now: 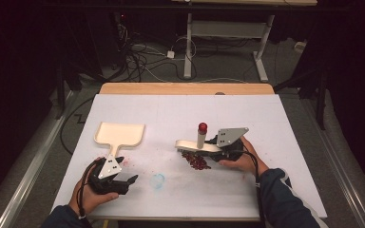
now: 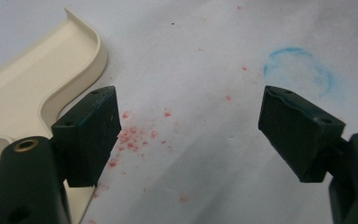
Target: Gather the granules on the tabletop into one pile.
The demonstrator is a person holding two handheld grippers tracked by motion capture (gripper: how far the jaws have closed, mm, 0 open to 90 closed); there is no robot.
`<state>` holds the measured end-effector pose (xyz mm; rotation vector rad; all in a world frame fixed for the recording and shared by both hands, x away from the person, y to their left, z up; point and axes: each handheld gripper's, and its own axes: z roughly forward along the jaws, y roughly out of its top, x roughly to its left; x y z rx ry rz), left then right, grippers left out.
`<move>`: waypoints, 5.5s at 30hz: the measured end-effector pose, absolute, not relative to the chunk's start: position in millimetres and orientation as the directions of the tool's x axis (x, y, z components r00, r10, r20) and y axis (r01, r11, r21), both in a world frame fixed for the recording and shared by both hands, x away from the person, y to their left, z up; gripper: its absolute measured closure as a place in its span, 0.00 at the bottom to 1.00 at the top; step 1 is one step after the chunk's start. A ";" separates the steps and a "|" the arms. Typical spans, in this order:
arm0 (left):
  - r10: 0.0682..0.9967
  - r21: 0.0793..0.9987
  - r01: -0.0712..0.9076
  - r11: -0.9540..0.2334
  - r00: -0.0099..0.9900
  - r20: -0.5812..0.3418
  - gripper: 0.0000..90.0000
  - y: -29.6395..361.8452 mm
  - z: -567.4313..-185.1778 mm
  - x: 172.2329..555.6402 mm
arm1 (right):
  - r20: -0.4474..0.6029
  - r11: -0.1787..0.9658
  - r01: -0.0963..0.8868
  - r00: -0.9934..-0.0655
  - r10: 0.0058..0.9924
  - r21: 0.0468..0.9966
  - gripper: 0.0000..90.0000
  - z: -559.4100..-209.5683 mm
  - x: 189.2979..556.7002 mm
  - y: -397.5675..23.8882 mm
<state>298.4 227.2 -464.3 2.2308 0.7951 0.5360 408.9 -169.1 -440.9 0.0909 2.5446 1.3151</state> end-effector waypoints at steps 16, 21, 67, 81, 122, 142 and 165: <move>0.665 0.731 0.365 -0.576 0.730 0.159 0.22 226.2 -462.5 297.4 | -0.256 0.548 -0.020 -0.898 0.358 0.836 0.75 -418.9 397.3 -193.1; 0.662 0.732 0.358 -0.580 0.730 0.168 0.22 226.1 -461.9 296.6 | -0.241 0.541 0.017 -0.883 0.403 0.841 0.75 -407.4 388.8 -205.6; 0.647 0.714 0.349 -0.607 0.739 0.188 0.22 222.2 -462.4 295.4 | 0.016 0.579 0.377 -0.847 0.531 0.723 0.75 -400.0 322.6 -292.7; 0.639 0.704 0.353 -0.616 0.747 0.184 0.22 219.6 -464.1 296.8 | -0.046 0.559 0.303 -0.850 0.524 0.772 0.62 -400.2 357.7 -313.5; 0.612 0.678 0.358 -0.642 0.772 0.171 0.22 214.6 -469.4 299.3 | 0.027 0.331 0.737 -0.428 0.904 0.590 0.60 -456.2 471.1 -270.6; 0.629 0.698 0.354 -0.623 0.757 0.178 0.22 217.5 -466.2 297.5 | -0.011 0.322 0.576 -0.478 0.879 0.751 0.43 -428.8 454.6 -276.2; 0.656 0.718 0.339 -0.608 0.724 0.214 0.20 218.0 -462.2 301.5 | -0.165 0.322 0.202 -0.549 0.819 0.925 0.26 -401.8 344.8 -277.0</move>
